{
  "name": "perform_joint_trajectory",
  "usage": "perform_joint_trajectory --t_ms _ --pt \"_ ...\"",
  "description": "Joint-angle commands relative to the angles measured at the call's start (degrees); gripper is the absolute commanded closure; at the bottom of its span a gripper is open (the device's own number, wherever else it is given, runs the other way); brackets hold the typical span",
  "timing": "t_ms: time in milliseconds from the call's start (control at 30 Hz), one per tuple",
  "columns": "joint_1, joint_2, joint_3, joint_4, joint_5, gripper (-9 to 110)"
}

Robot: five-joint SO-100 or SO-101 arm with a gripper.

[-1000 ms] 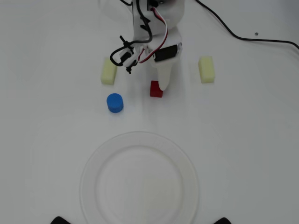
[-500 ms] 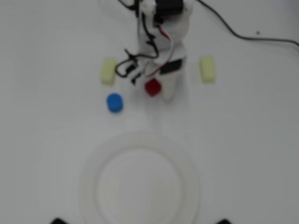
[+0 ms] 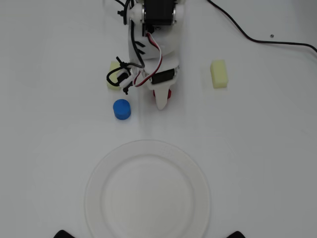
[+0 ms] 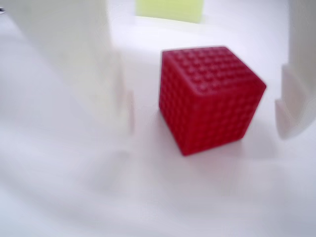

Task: Grasp a red block and put it in the dish.

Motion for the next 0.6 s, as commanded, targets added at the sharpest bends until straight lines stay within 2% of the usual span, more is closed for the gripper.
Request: perform_joint_trajectory --t_ms 0,267,367,567 --pt "0.2 0.2 -1.6 -0.3 -0.5 80" --pt "-3.8 -0.2 -1.5 -0.3 0.7 84" --pt "-4.4 -0.3 -1.5 -0.6 0.5 99" --pt "-4.1 0.7 -1.6 -0.4 -0.4 101"
